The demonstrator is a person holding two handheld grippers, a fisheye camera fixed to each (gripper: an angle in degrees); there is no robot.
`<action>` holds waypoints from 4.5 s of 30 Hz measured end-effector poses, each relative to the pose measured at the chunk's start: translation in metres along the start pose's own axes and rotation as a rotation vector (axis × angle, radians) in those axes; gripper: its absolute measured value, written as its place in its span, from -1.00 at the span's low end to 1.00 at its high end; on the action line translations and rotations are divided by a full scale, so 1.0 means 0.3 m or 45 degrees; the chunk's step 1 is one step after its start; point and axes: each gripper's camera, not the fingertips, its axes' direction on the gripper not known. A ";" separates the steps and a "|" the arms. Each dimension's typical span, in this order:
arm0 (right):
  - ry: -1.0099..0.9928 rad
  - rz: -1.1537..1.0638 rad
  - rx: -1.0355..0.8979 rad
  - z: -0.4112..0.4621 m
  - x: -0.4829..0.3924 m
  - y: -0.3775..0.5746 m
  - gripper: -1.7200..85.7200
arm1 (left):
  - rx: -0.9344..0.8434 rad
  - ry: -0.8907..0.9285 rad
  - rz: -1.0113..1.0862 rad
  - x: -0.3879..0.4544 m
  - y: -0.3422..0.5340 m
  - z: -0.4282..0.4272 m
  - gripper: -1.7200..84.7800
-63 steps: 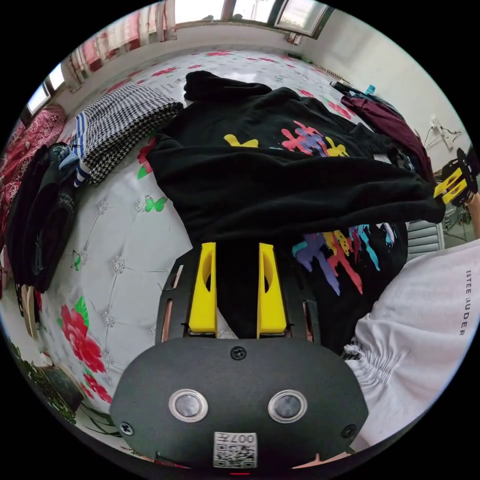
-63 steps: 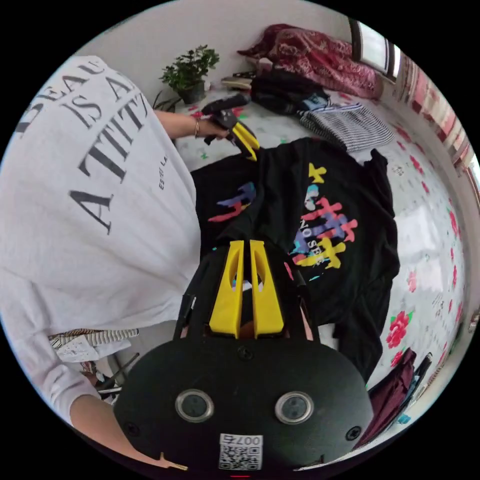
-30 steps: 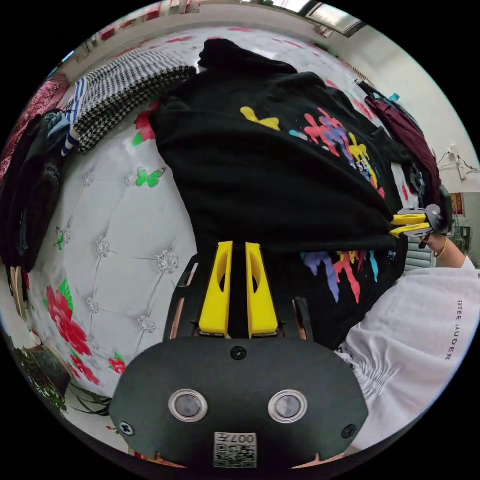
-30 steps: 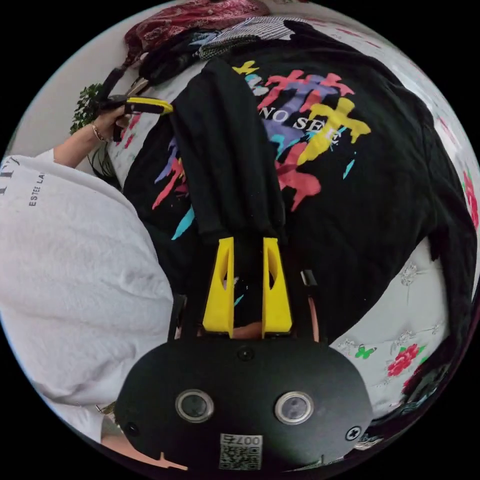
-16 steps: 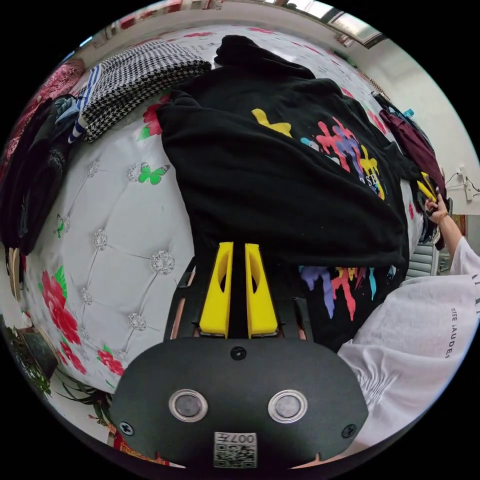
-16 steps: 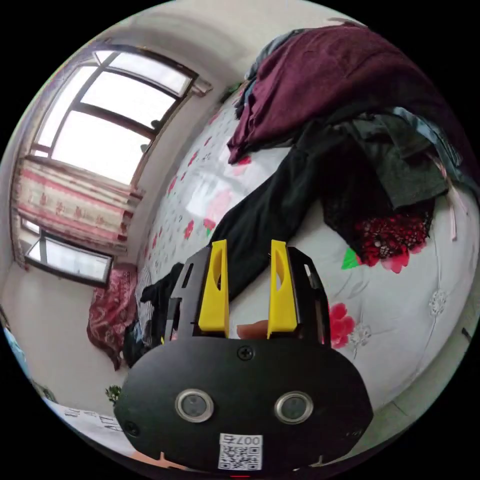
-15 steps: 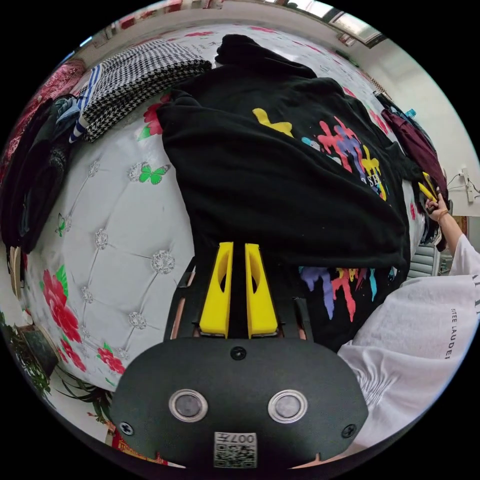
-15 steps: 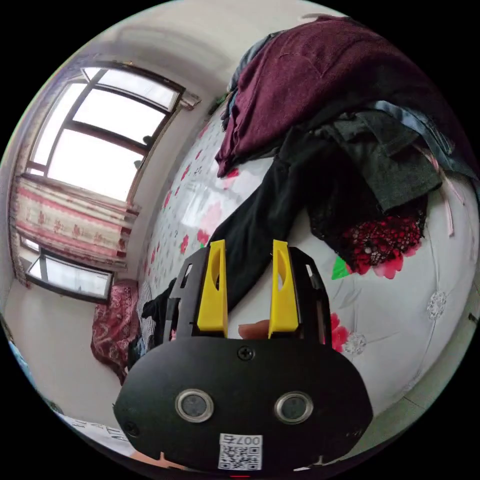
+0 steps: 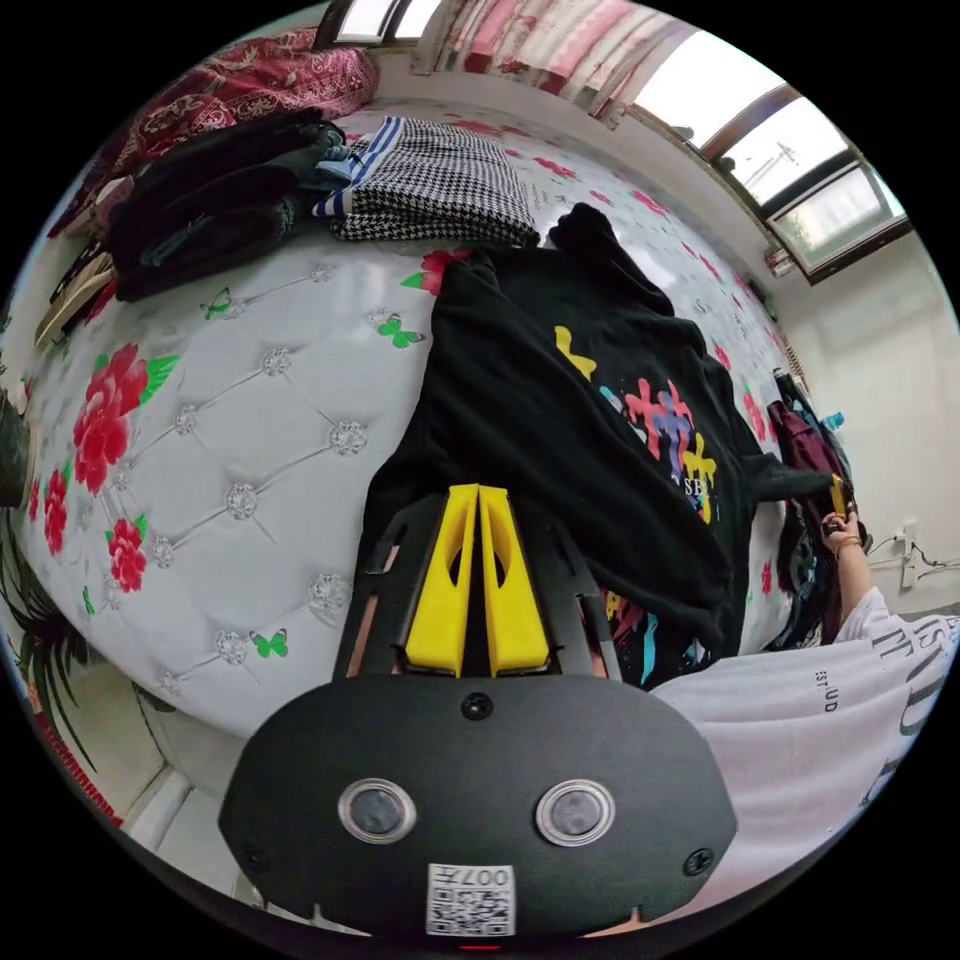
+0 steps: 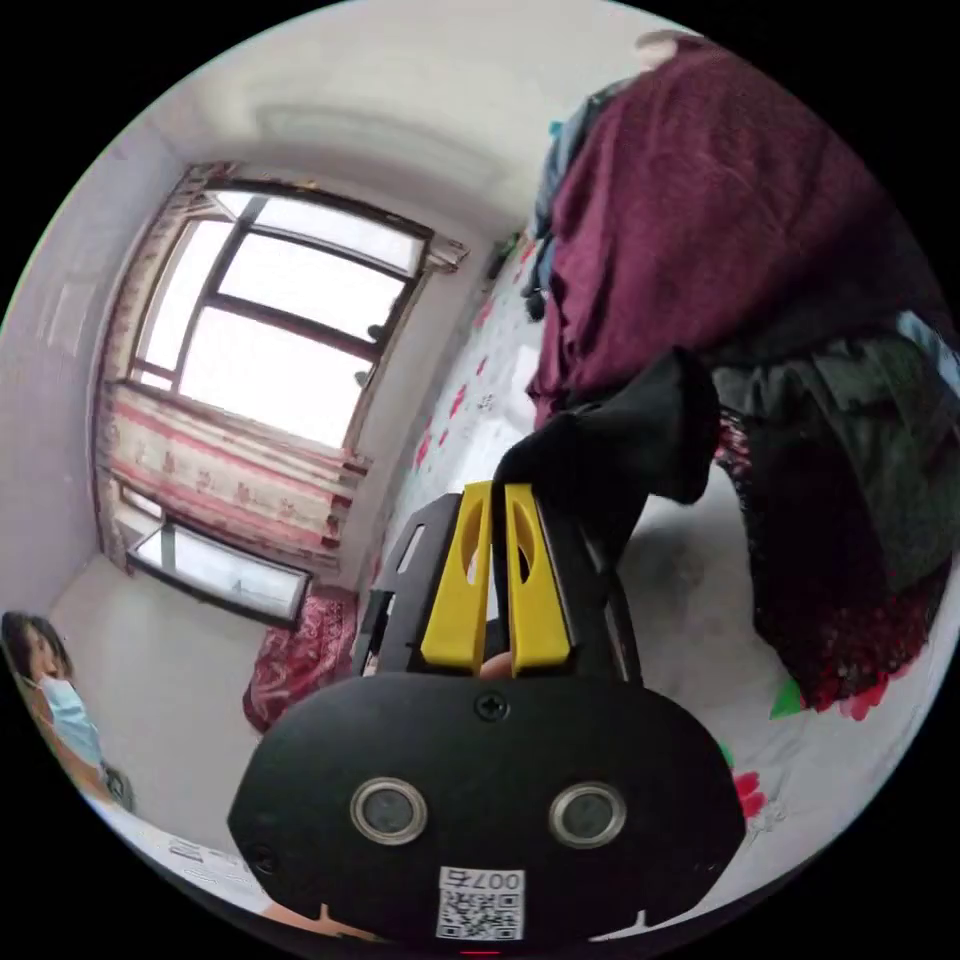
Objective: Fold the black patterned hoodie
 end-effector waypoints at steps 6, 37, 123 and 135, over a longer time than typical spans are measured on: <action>-0.251 -0.996 -0.405 0.204 -0.847 0.343 -0.96 | 0.088 0.142 -0.006 0.003 0.065 -0.103 -0.95; -0.029 -1.579 -1.788 1.019 -1.202 2.260 -0.84 | -0.285 0.076 0.478 0.015 0.176 0.103 -0.85; 0.012 -1.162 -1.239 0.857 -0.924 1.526 -0.93 | -0.101 0.273 0.885 0.299 0.084 0.408 -0.92; -0.032 -0.915 -1.237 0.724 -0.756 1.415 -0.94 | -0.090 0.138 0.849 0.297 0.146 0.349 -0.98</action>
